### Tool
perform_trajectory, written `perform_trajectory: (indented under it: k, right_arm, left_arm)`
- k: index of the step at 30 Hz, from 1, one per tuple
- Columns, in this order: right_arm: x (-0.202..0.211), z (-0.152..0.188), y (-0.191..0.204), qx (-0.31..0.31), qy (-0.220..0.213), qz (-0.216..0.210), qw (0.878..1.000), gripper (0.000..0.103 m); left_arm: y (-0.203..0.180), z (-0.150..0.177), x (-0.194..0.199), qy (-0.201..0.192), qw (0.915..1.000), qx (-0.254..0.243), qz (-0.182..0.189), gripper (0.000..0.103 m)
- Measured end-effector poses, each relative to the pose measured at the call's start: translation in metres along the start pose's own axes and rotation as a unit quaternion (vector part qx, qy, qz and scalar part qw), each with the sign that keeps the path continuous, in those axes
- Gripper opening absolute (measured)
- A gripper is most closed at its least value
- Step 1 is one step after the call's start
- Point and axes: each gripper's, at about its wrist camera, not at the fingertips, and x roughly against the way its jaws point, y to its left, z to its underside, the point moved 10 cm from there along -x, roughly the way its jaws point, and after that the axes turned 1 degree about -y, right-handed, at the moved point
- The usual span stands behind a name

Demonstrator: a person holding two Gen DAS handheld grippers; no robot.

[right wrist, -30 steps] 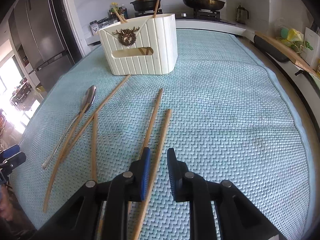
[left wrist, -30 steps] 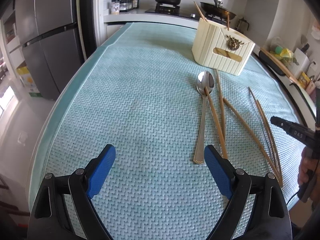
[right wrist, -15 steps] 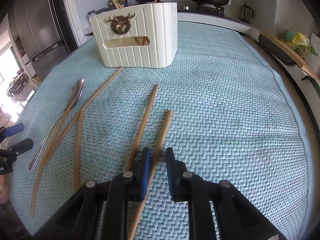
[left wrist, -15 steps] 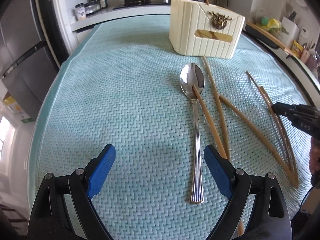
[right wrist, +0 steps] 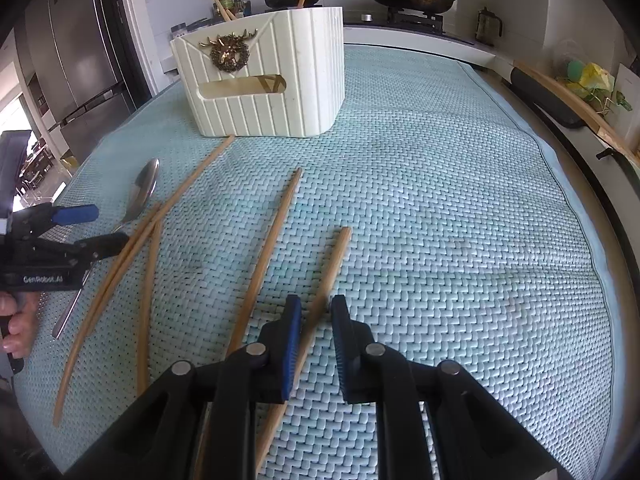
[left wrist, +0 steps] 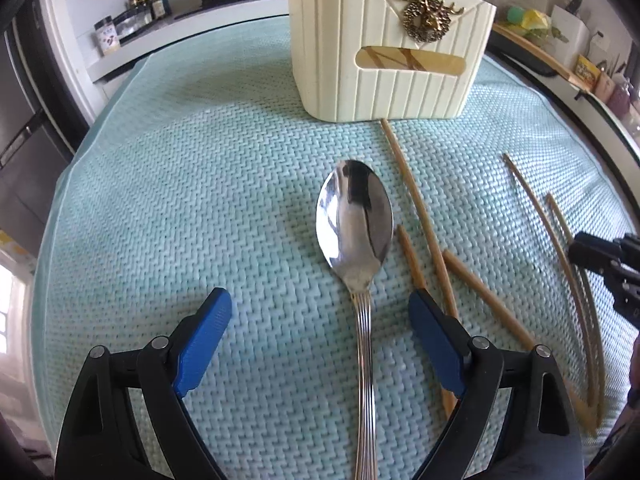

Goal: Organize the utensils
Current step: 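Close the left tool on the large steel spoon while the right tool grasps a wooden chopstick, then lift the spoon with the left tool while the right tool carries its chopstick over the box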

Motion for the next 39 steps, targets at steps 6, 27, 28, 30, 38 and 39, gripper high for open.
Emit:
perform_trajectory:
  k: [6, 27, 28, 30, 38, 39]
  right_arm:
    - [-0.006, -0.009, -0.007, -0.016, 0.004, -0.013, 1.000, 0.015]
    - [-0.036, -0.055, -0.015, -0.046, 0.033, -0.021, 0.998, 0.008]
    - [-0.031, -0.057, -0.018, -0.051, 0.025, -0.024, 0.998, 0.008]
    - [-0.019, -0.064, -0.024, -0.062, 0.008, -0.032, 0.998, 0.008]
    - [0.044, -0.084, -0.033, -0.087, -0.054, -0.068, 0.992, 0.007]
    - [0.053, -0.087, -0.033, -0.089, -0.063, -0.074, 0.991, 0.007]
  left_arm:
    - [-0.005, -0.021, -0.009, -0.009, 0.9999, -0.009, 0.006, 0.078]
    - [0.017, -0.048, -0.017, -0.014, 0.9988, -0.005, 0.047, 0.042]
    - [0.019, -0.049, -0.013, -0.020, 0.9987, -0.002, 0.046, 0.042]
    - [0.023, -0.054, -0.002, -0.033, 0.9983, 0.007, 0.047, 0.042]
    - [0.036, -0.071, 0.066, -0.099, 0.9942, 0.018, 0.038, 0.042]
    - [0.038, -0.073, 0.075, -0.107, 0.9934, 0.020, 0.037, 0.042]
